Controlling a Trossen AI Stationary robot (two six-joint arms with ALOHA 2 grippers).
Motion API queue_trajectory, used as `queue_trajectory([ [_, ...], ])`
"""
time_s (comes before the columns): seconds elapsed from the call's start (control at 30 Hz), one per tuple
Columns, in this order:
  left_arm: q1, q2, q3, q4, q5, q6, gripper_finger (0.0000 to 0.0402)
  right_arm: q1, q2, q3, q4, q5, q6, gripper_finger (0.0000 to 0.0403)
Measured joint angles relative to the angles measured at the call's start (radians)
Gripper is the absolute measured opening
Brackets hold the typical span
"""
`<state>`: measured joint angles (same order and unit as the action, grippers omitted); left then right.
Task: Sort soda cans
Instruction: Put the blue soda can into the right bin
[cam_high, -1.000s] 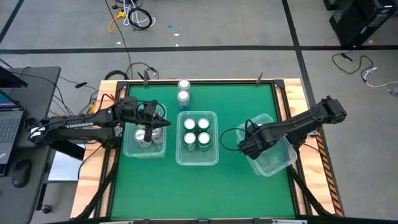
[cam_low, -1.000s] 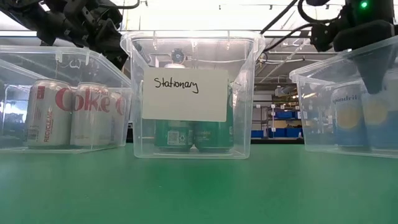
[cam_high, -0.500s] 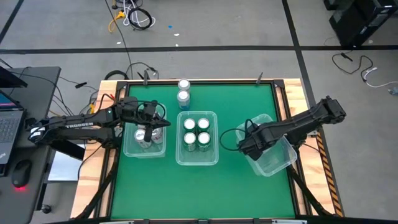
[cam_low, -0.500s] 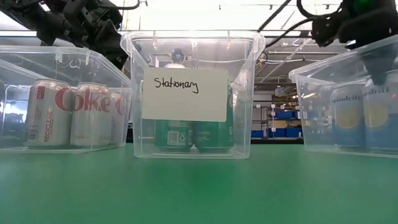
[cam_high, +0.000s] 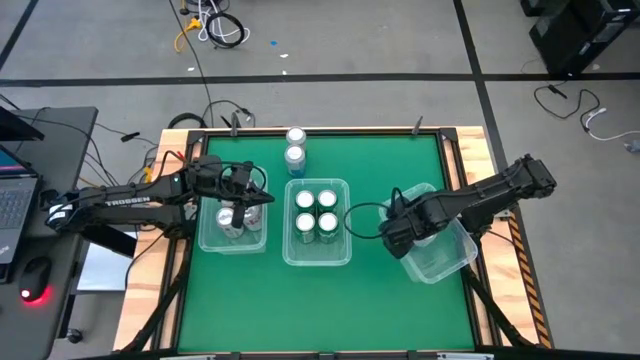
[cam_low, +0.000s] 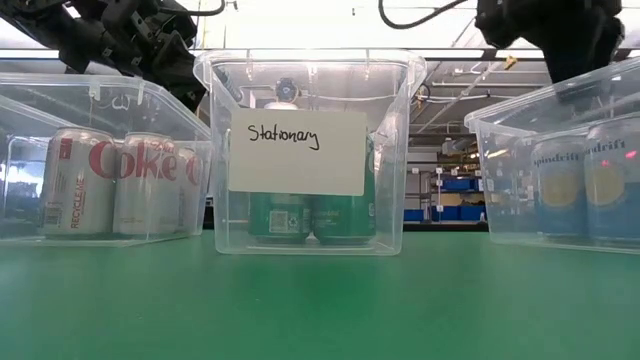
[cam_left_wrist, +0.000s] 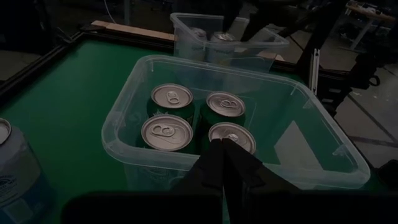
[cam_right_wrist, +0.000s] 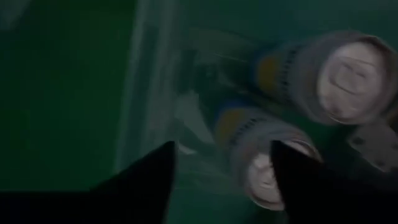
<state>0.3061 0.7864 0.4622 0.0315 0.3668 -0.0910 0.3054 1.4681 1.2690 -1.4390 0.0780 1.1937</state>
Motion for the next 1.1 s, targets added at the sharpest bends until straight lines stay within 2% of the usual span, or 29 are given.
queue_trajectory([
  [0.17,0.0,0.0,0.0,-0.001,0.0,0.0,0.0001,0.012,0.003,-0.029,0.108,-0.021,-0.024,0.0067],
  [0.23,0.0,0.0,0.0,-0.001,0.0,0.0,0.0001,0.018,0.003,-0.043,0.133,-0.025,-0.033,0.0018],
  [0.4,0.0,0.0,0.0,-0.002,0.0,0.0,0.0001,0.02,0.003,-0.097,0.126,-0.076,-0.013,0.0028],
  [0.53,0.0,0.0,0.0,-0.002,0.0,0.0,0.0001,0.02,0.003,-0.15,0.126,-0.101,-0.006,0.0008],
  [0.83,0.0,0.0,0.0,-0.002,0.0,0.0,0.0001,0.019,0.003,-0.195,0.06,-0.076,0.017,0.0001],
  [1.1,0.0,0.0,0.0,-0.001,-0.016,-0.007,0.0001,0.019,0.003,-0.167,0.039,-0.039,0.005,0.0001],
])
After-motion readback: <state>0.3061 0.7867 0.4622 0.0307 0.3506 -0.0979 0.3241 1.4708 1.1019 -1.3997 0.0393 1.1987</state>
